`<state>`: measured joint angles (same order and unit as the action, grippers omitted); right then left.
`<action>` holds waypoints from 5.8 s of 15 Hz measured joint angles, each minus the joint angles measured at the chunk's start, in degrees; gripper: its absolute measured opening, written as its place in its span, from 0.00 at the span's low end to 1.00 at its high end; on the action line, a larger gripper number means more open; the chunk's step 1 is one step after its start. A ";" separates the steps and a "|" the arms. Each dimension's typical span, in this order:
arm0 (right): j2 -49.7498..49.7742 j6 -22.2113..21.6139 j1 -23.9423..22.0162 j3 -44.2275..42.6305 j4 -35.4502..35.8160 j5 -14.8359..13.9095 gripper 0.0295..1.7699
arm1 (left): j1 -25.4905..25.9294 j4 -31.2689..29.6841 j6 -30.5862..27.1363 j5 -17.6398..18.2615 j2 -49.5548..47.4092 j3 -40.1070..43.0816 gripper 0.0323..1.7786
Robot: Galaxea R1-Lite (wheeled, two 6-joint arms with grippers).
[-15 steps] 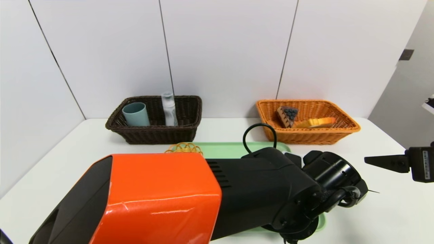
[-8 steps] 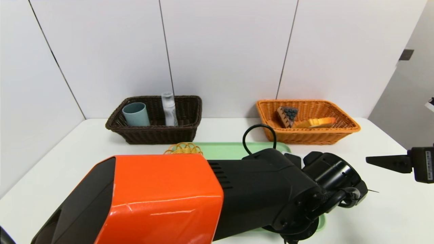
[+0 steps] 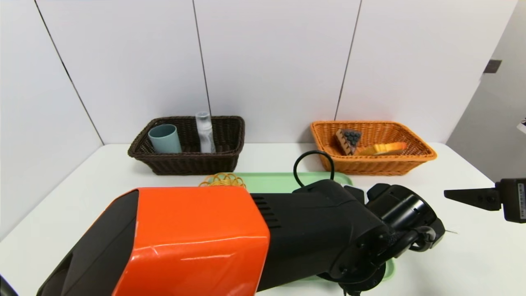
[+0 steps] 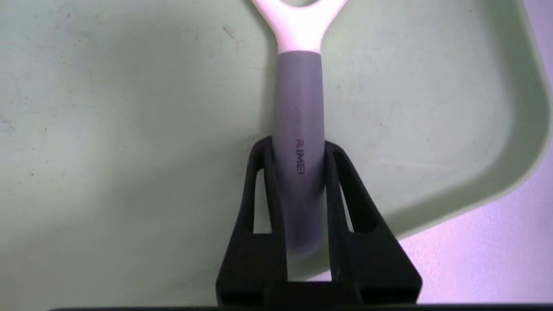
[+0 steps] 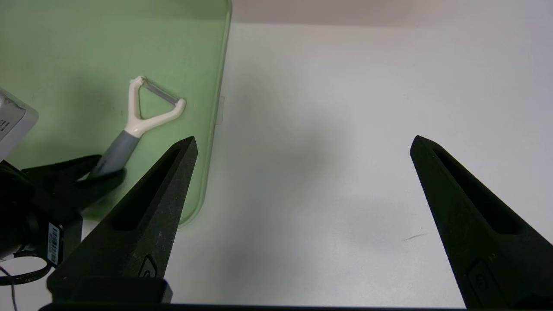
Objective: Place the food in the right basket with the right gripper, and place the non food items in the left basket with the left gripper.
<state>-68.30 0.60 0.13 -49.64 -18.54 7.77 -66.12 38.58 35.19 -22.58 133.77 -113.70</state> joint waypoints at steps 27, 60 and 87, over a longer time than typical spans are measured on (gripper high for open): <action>1.50 -0.16 0.00 1.66 0.29 0.11 0.96 | 32.91 2.67 -12.41 1.57 -28.76 5.30 0.15; 2.10 0.00 0.00 1.94 0.38 0.06 0.96 | 51.66 -7.17 -13.12 10.29 -12.02 1.63 0.15; 2.32 -0.16 0.11 1.41 2.65 1.79 0.96 | 44.79 -0.49 -17.79 10.09 -31.93 3.78 0.88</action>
<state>-65.99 0.44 0.24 -48.23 -15.90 9.56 -21.33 38.10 17.41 -12.48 101.84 -109.92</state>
